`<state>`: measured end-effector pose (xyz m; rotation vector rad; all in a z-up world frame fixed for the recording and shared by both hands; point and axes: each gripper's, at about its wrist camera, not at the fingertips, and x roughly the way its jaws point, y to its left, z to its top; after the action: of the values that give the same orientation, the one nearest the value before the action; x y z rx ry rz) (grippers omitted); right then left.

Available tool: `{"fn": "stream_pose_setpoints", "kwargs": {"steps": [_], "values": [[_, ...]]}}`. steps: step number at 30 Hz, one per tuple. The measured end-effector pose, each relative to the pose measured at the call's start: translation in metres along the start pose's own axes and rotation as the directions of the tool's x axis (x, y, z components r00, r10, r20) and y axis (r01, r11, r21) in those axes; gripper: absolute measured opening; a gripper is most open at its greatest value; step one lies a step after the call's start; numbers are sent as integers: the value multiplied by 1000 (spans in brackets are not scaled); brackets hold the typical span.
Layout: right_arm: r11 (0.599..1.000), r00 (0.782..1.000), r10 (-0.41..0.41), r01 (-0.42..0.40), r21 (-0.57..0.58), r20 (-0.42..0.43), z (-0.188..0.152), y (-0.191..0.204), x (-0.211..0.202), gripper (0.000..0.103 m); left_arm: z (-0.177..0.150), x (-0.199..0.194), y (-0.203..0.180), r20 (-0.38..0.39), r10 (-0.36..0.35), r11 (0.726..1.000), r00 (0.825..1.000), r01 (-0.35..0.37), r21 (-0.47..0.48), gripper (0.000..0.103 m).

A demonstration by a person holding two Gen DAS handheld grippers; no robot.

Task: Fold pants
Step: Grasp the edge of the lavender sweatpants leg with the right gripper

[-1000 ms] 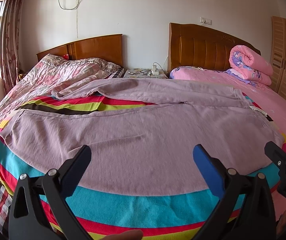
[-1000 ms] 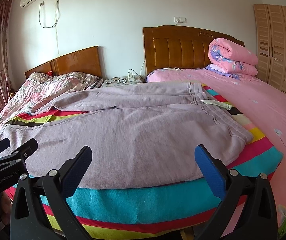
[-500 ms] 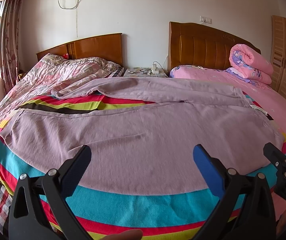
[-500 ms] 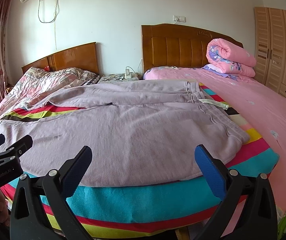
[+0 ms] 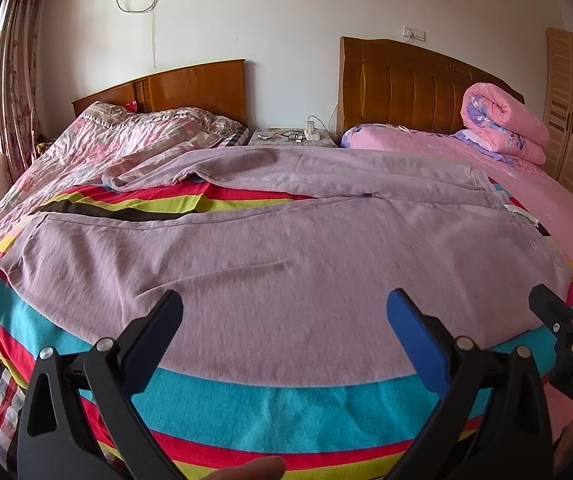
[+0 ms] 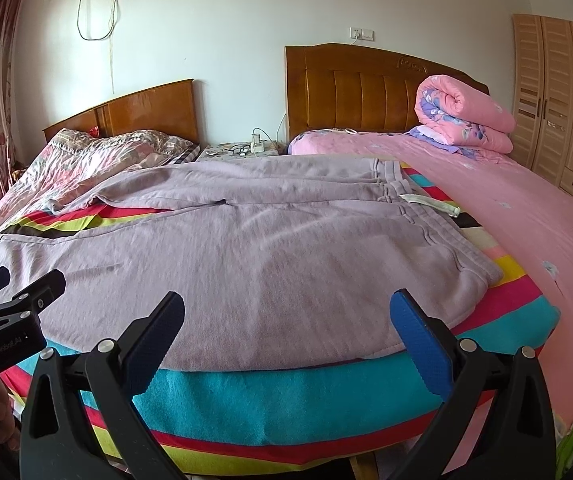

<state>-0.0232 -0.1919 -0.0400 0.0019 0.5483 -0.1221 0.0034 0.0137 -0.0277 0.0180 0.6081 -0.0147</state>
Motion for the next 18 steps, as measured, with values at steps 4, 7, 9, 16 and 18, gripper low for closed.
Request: {"fn": "stream_pose_setpoints", "kwargs": {"steps": [4,7,9,16,18], "values": [[1000,1000,-8,8,-26,-3,4,1,6,99,7,10,3,-48,-8,1000,999,8,-6,102],[999,1000,-27,27,-42,-3,10,0,14,99,14,22,2,-76,-5,1000,997,6,10,102],[998,999,-34,34,-47,-7,15,-2,22,99,20,32,1,-92,0,1000,996,2,19,102],[997,998,-47,43,-64,-52,47,-10,66,99,53,73,-4,-103,-10,998,995,16,54,102],[996,997,-45,40,-79,-62,61,-13,81,99,68,85,-3,-94,14,998,995,-9,56,102]]}}
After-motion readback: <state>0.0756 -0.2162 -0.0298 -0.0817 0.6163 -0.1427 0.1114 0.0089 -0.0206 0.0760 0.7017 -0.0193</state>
